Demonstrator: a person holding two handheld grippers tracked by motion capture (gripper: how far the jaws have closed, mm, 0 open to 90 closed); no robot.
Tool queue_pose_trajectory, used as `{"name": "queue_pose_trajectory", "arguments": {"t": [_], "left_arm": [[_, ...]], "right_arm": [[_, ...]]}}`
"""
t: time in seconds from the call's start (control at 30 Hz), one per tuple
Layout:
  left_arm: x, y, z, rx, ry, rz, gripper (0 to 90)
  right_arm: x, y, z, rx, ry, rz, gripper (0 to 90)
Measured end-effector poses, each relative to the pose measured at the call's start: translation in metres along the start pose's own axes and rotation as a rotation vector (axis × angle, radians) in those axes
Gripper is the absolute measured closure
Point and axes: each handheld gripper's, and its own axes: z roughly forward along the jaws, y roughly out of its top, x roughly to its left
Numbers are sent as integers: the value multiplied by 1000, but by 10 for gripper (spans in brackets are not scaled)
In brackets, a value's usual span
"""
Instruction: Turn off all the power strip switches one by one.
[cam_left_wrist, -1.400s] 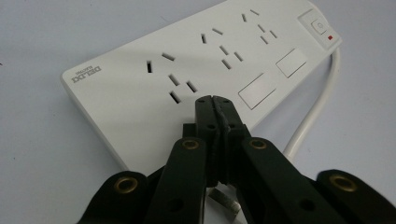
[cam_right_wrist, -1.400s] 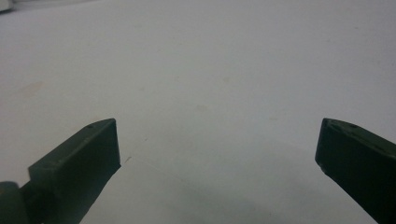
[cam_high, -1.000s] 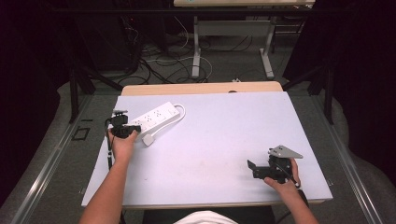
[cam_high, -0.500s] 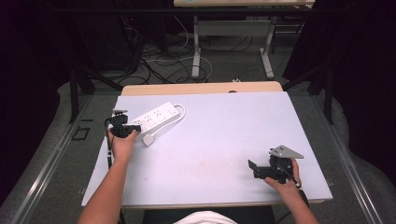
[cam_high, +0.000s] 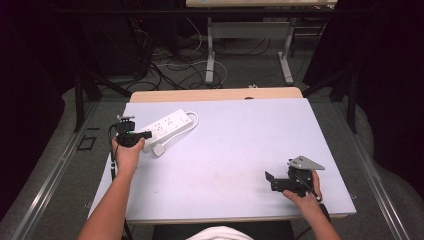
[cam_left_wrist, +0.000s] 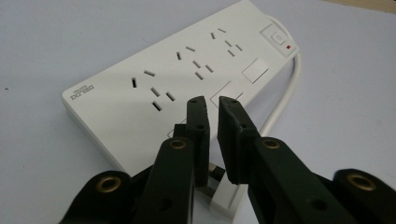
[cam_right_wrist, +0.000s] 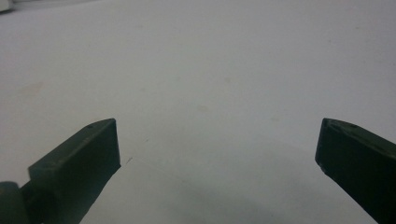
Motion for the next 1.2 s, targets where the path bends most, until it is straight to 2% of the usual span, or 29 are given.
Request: {"name": "queue_pose_trajectory", "arguments": {"t": [0.03, 0.07, 0.13, 0.17, 0.33, 0.4, 0.5, 0.63, 0.67, 0.73, 0.77, 0.8, 0.87, 0.9, 0.97, 1.03, 1.13, 1.17, 1.2], "left_arm": [[-1, 0, -2, 2, -9, 12, 807], [-2, 1, -4, -9, -9, 29, 769], [-7, 0, -8, -23, -34, 35, 765], [-8, 0, -10, -31, -30, 56, 751], [-21, -1, -25, -46, -44, 96, 624], [-26, -2, -29, -59, -57, 110, 603], [-33, -4, -36, -49, -76, 150, 527], [-43, -13, -45, -88, -100, 194, 472], [-45, -15, -47, -97, -107, 187, 471], [-49, -20, -51, -100, -124, 207, 456], [-50, -23, -53, -105, -127, 216, 443], [-52, -26, -54, -108, -129, 221, 390], [-55, -33, -58, -111, -146, 230, 380], [-55, -36, -60, -106, -162, 242, 356], [-57, -43, -61, -128, -178, 256, 263], [-58, -49, -64, -124, -189, 251, 173], [-61, -59, -67, -126, -176, 258, 125], [-61, -62, -68, -118, -170, 274, 75], [-62, -65, -68, -116, -173, 272, 34]], "right_arm": [[0, 0, 0, 0, 0, 0, 0], [0, 0, 0, -1, 0, 0, 0], [0, 0, 0, -3, -1, 1, 0], [0, 0, 0, -7, -7, 0, 0], [-1, 0, -1, -5, -6, -7, 0], [-1, 0, -1, -4, -6, 1, 0], [-1, 0, -2, -4, -5, 7, 0], [-1, 0, -3, -4, -7, 16, 0], [-1, 0, -4, -5, -9, 16, 0], [-2, 0, -4, -14, -22, 10, 0], [-2, 0, -5, -7, -12, 16, 0], [-2, 0, -6, -4, -20, 9, 0], [-3, 0, -6, -6, -24, 7, 0], [-2, 0, -6, -8, -24, 12, 0], [-2, 0, -7, -14, -23, 9, 0], [-2, 0, -7, -17, -30, 8, 0], [-2, -1, -6, -15, -30, 11, 0], [-2, -1, -6, -13, -32, 9, 0], [-2, -1, -7, -9, -26, 8, 0]]}}
